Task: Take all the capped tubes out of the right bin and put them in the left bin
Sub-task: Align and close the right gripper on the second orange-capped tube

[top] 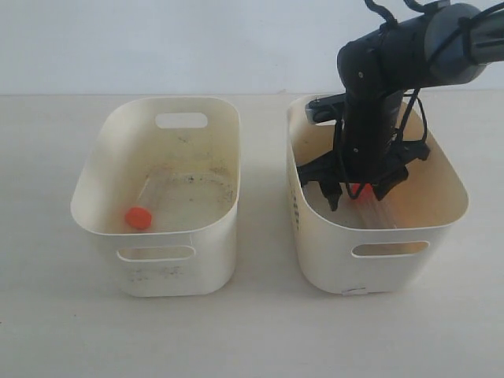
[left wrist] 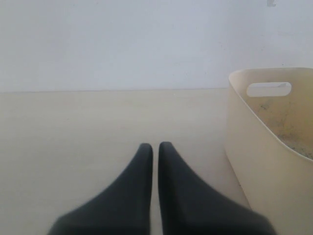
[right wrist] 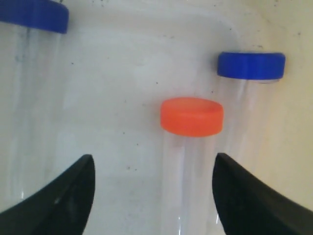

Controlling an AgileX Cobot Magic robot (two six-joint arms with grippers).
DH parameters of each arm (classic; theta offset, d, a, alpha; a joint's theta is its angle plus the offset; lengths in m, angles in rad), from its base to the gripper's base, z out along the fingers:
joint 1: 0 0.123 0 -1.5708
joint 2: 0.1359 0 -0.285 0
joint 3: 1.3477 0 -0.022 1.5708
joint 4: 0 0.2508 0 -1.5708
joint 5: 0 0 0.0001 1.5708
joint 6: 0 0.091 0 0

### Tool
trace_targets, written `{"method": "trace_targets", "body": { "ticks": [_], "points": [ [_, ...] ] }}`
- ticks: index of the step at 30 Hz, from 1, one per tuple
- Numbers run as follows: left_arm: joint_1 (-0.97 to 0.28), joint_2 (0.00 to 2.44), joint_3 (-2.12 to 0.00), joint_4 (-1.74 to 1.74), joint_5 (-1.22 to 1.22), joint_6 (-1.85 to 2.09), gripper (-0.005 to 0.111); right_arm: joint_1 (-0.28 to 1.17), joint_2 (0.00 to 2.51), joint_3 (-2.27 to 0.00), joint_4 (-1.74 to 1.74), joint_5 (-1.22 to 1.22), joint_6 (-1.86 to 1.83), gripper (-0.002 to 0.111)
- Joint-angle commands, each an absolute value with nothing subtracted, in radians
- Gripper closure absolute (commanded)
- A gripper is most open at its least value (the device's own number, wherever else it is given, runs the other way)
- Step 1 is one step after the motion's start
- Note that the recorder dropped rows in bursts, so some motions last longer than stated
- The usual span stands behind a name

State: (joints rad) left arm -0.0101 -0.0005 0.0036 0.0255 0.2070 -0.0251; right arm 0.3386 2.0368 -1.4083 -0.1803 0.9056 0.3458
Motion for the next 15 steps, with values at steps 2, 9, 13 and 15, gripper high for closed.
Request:
{"method": "trace_targets", "body": {
  "ticks": [2, 9, 13, 15],
  "points": [
    [-0.01, 0.0, 0.0, 0.019, 0.202, -0.035, 0.102, 0.332, 2.037, -1.406, -0.185, 0.906, 0.345, 0.031],
    [-0.01, 0.0, 0.0, 0.019, 0.202, -0.035, 0.102, 0.332, 2.037, -1.406, -0.185, 0.904, 0.345, 0.029],
    [-0.01, 0.0, 0.0, 0.019, 0.202, -0.035, 0.102, 0.332, 2.042, -1.406, -0.168, 0.9, 0.348, 0.029],
    [-0.01, 0.0, 0.0, 0.019, 0.202, -0.035, 0.102, 0.332, 2.059, -1.406, -0.156, 0.903, 0.348, 0.029]
  ]
}}
